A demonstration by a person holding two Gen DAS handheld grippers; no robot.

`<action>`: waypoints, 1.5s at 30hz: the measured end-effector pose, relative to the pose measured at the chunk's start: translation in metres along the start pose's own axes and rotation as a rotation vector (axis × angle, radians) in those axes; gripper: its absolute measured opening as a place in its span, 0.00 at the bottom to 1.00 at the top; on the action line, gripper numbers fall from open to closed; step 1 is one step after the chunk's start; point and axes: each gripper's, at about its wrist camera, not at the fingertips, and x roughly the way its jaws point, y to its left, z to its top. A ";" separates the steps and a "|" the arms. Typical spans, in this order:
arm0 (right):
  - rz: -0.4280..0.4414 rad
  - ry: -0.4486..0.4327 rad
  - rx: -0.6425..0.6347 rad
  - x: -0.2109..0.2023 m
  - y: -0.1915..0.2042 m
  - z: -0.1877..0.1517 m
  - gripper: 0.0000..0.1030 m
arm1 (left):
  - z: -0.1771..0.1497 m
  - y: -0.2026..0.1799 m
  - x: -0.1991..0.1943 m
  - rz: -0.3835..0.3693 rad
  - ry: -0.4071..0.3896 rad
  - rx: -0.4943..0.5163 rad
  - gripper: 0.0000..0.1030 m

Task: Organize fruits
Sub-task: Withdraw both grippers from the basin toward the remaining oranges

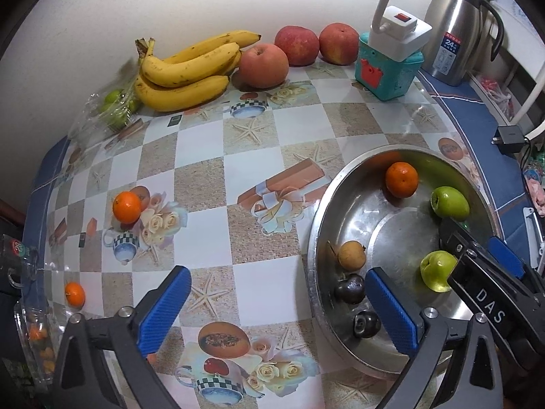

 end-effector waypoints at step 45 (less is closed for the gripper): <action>0.130 -0.091 -0.129 -0.032 0.102 -0.013 0.95 | -0.013 0.173 0.008 -0.025 -0.024 -0.326 1.00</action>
